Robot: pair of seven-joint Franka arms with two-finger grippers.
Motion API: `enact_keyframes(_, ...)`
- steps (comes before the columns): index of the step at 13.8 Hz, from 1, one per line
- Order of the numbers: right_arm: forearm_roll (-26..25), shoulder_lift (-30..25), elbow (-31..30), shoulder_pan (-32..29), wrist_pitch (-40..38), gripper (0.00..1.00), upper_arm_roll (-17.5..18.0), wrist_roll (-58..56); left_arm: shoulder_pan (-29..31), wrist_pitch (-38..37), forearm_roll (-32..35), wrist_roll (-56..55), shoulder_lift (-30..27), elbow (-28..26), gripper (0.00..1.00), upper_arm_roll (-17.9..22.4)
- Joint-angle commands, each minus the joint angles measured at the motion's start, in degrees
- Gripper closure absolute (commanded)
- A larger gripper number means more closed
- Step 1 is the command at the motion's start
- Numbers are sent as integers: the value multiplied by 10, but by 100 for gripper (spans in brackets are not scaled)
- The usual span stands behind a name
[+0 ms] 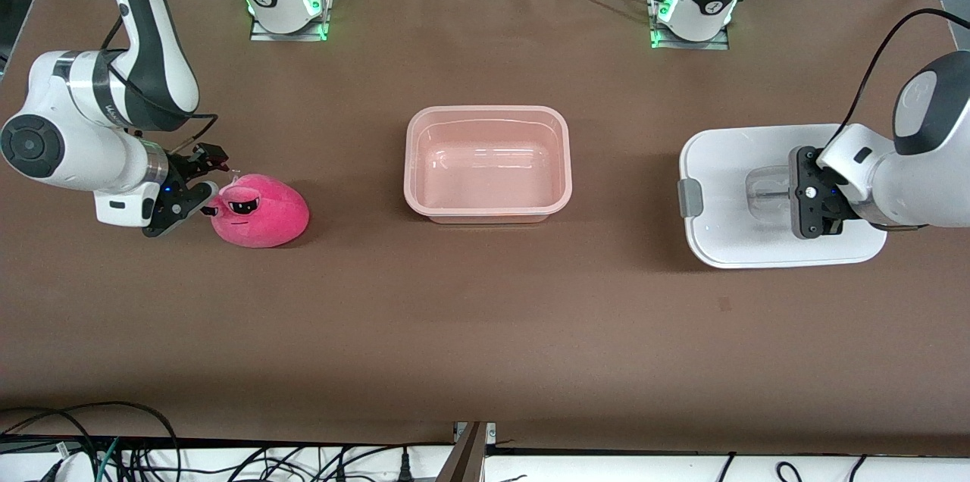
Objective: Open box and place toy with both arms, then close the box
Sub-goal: 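Lift the lid off and set it aside with the left gripper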
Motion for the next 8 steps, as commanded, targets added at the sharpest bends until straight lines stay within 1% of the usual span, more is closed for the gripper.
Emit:
enact_keyframes(1, -8, -12, -32, -3, 45, 0, -2, -69, 3, 2, 11, 19, -23, -27, 100, -10)
enact_keyframes(3, -8, -10, -49, -3, 82, 0, -3, -96, 0, 3, 11, 23, -23, -25, 100, -10)
enact_keyframes(8, -9, -4, -51, -2, 113, 0, -2, -138, 0, 8, 10, 38, -22, -23, 100, -7)
